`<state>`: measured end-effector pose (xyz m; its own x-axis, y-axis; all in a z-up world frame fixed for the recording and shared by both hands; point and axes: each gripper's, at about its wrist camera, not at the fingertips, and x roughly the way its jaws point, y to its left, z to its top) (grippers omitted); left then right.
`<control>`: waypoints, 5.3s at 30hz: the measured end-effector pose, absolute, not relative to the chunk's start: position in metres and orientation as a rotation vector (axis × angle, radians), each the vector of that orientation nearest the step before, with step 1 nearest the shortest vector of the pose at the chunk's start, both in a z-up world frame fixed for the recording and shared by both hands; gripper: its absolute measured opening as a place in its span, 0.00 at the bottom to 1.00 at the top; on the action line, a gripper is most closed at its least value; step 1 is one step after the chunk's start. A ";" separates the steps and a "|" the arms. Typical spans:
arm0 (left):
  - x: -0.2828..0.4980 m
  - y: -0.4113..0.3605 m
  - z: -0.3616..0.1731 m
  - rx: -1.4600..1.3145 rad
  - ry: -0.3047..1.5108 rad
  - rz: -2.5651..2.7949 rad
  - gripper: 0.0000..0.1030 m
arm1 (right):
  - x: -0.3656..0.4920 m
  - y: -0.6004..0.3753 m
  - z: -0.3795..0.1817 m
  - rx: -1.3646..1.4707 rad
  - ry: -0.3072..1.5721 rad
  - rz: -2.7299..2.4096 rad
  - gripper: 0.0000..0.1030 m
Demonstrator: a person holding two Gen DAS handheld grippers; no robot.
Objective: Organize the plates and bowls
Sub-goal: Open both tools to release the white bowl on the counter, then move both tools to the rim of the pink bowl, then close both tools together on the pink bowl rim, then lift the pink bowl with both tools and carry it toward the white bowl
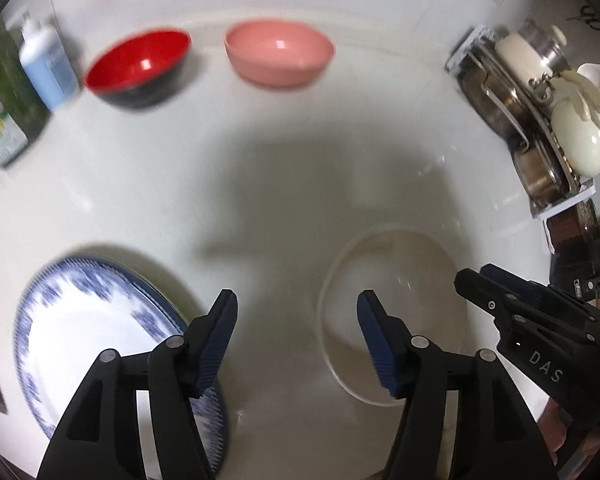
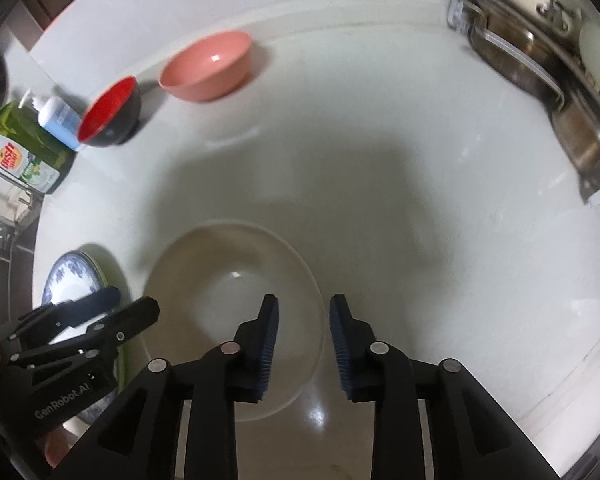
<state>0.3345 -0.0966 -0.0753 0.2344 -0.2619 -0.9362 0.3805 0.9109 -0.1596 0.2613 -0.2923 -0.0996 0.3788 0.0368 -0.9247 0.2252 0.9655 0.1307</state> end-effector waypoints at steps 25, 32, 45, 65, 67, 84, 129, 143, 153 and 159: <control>0.432 -0.090 0.008 0.269 0.993 -0.433 0.83 | 0.346 -0.269 -0.018 0.178 0.979 -0.142 0.35; 0.466 -0.097 0.017 0.327 0.958 -0.418 0.83 | 0.381 -0.267 -0.003 0.190 0.961 -0.136 0.35; 0.530 -0.114 -0.011 0.392 0.997 -0.421 0.82 | 0.442 -0.273 -0.019 0.217 1.000 -0.133 0.35; 0.606 -0.147 -0.082 0.405 1.173 -0.415 0.69 | 0.513 -0.285 -0.071 0.261 1.106 -0.160 0.35; 0.610 -0.149 -0.087 0.399 1.197 -0.413 0.67 | 0.518 -0.288 -0.076 0.276 1.125 -0.158 0.35; 0.610 -0.162 -0.118 0.339 1.312 -0.405 0.12 | 0.523 -0.289 -0.098 0.311 1.206 -0.143 0.13; 0.411 -0.138 -0.014 0.184 1.185 -0.559 0.16 | 0.372 -0.270 -0.017 0.259 1.029 -0.153 0.10; 0.346 -0.129 -0.009 0.170 1.174 -0.594 0.16 | 0.291 -0.256 -0.012 0.229 1.012 -0.179 0.11; 0.319 -0.127 -0.036 0.170 1.249 -0.590 0.18 | 0.258 -0.259 -0.036 0.251 1.060 -0.168 0.11; 0.310 -0.132 -0.054 0.196 1.284 -0.572 0.18 | 0.249 -0.265 -0.051 0.264 1.093 -0.169 0.11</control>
<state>0.3098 -0.1321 -0.0543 0.1670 -0.2923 -0.9416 0.5045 0.8459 -0.1731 0.2488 -0.2646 -0.0507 0.4515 -0.0058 -0.8923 0.2642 0.9560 0.1274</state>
